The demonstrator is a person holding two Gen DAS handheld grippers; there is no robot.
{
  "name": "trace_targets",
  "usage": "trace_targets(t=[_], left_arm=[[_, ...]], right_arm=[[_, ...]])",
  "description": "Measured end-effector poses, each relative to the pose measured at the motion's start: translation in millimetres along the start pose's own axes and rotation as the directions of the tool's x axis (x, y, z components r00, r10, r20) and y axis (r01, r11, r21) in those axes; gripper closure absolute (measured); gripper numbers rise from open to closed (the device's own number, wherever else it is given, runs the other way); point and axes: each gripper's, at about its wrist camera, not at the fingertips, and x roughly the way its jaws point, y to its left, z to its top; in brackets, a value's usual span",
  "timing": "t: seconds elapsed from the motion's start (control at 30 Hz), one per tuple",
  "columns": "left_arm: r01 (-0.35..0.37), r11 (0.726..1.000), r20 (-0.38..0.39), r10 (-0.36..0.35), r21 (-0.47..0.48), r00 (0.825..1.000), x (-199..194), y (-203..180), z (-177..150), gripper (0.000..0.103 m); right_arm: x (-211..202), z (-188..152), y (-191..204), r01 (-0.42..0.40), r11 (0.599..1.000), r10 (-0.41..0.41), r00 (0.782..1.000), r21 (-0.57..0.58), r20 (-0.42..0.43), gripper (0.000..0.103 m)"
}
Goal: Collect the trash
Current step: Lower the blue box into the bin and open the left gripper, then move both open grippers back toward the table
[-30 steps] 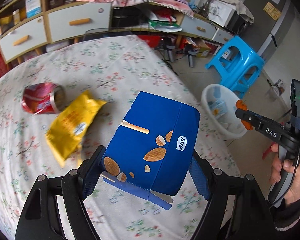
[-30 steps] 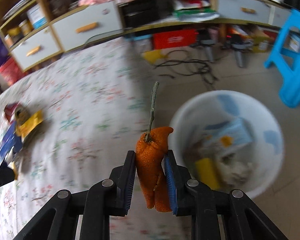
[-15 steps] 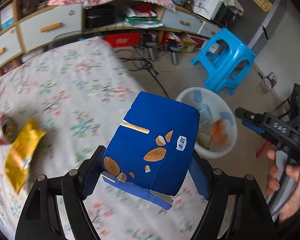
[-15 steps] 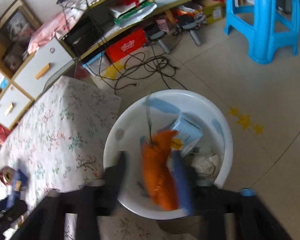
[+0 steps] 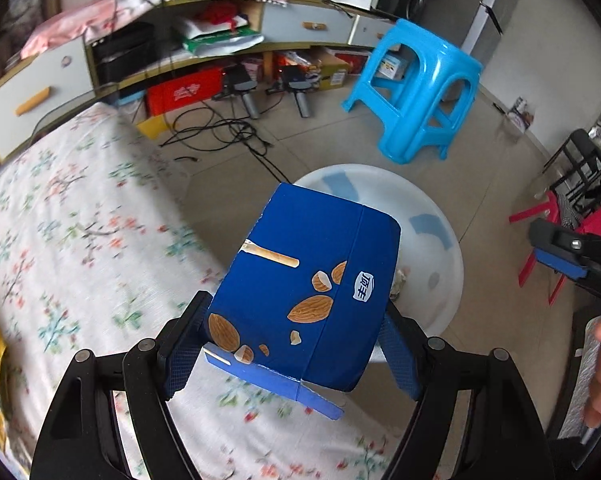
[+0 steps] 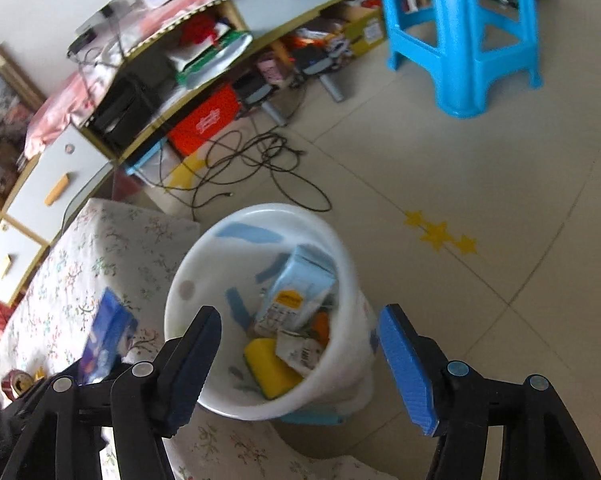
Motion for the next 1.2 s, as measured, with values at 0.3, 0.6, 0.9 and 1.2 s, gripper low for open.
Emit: trace_targets(t=[0.3, 0.6, 0.9, 1.2], left_arm=[[-0.010, 0.999, 0.065, 0.008, 0.036, 0.998, -18, -14, 6, 0.005], [-0.060, 0.998, 0.114, 0.063, -0.027, 0.991, -81, 43, -25, 0.003], [-0.182, 0.974, 0.079, 0.194, -0.134, 0.978, -134, 128, -72, 0.002], [-0.354, 0.886, -0.046, 0.357, -0.299, 0.933, -164, 218, -127, 0.000]], right_arm=[[-12, 5, -4, -0.001, 1.000, 0.001, 1.000, 0.022, 0.024, 0.032], [-11, -2, 33, -0.022, 0.999, 0.023, 0.999, -0.049, 0.023, 0.028], [-5, -27, 92, -0.039, 0.982, 0.039, 0.999, -0.184, -0.004, 0.020], [18, -67, 163, -0.036, 0.941, 0.016, 0.998, -0.335, -0.064, 0.017]])
